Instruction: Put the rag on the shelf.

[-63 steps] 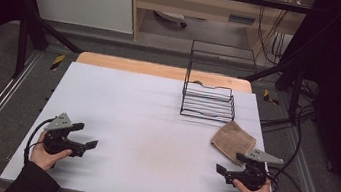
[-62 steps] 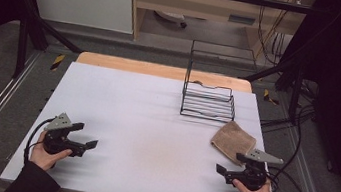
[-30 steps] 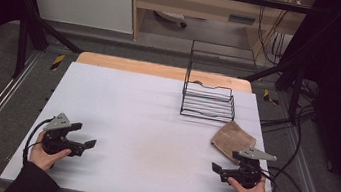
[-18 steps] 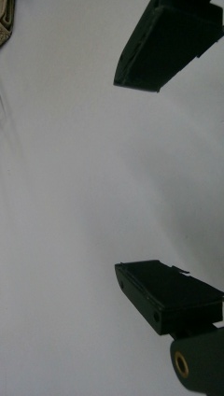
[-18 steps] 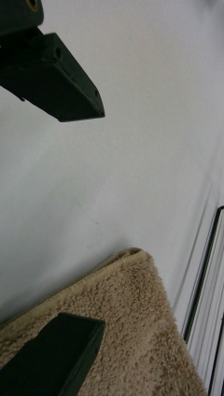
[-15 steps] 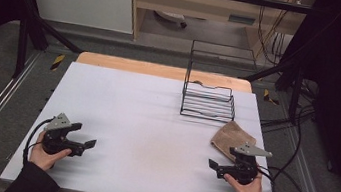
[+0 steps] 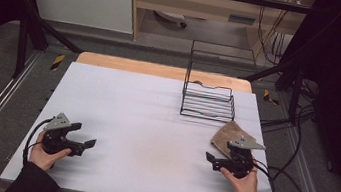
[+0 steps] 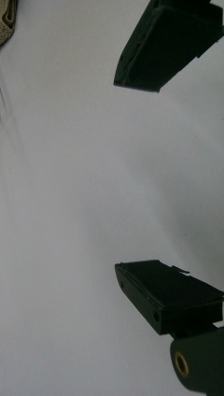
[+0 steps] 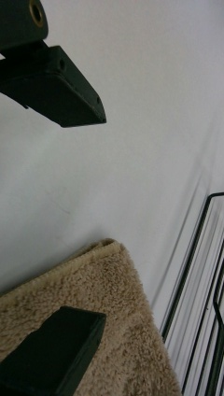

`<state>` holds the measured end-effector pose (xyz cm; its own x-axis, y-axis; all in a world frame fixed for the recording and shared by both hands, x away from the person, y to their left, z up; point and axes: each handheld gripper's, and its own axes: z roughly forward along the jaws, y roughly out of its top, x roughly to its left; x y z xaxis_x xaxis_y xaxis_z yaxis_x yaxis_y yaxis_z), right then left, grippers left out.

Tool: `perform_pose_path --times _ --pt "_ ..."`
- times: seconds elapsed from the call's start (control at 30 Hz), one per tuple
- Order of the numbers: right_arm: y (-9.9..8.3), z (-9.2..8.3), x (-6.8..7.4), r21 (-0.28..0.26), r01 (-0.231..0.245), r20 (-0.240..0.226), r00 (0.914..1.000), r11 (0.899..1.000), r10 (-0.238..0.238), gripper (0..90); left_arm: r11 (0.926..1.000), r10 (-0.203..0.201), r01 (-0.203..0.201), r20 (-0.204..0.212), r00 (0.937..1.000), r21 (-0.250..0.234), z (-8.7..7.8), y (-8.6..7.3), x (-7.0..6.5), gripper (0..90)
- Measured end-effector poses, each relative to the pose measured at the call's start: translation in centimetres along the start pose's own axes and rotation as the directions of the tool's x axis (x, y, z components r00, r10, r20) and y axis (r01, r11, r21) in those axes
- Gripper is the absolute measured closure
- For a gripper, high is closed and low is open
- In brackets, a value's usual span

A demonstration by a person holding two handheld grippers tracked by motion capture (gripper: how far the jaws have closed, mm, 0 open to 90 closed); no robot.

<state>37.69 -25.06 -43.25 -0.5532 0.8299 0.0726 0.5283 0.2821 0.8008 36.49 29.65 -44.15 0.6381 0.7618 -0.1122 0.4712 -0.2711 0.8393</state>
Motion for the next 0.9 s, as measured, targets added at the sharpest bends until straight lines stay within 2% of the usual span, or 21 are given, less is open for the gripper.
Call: perform_pose_path --times 0.13,0.27,0.33,0.63,0.8,0.9 --pt "0.9 0.5 -0.1 0.006 0.026 0.024 0.9994 1.0 -0.026 9.7 1.0 -0.001 0.001 0.0 1.0 0.0 0.0 0.0 0.0 9.1" --pt "1.7 1.5 -0.4 0.035 0.053 0.045 0.9975 0.998 -0.054 21.2 1.0 0.0 0.0 0.001 1.0 0.002 0.0 0.0 0.0 9.1" --pt "1.9 2.0 -0.5 0.046 0.065 0.051 0.9964 0.997 -0.067 28.7 1.0 0.002 -0.002 0.001 1.0 0.003 0.0 0.0 0.0 9.1" --pt "2.0 3.2 -1.4 0.089 0.094 0.084 0.9913 0.992 -0.101 51.6 1.0 0.002 -0.002 0.002 1.0 0.002 0.0 0.0 0.0 9.3" --pt "1.6 3.1 -1.6 0.108 0.102 0.071 0.9913 0.989 -0.111 56.9 1.0 0.002 -0.002 0.004 1.0 0.001 0.0 0.0 0.0 9.4" --pt "1.5 3.3 -1.8 0.128 0.123 0.081 0.9877 0.984 -0.134 58.8 1.0 0.006 -0.006 0.005 1.0 0.004 0.0 0.0 -0.1 9.4"
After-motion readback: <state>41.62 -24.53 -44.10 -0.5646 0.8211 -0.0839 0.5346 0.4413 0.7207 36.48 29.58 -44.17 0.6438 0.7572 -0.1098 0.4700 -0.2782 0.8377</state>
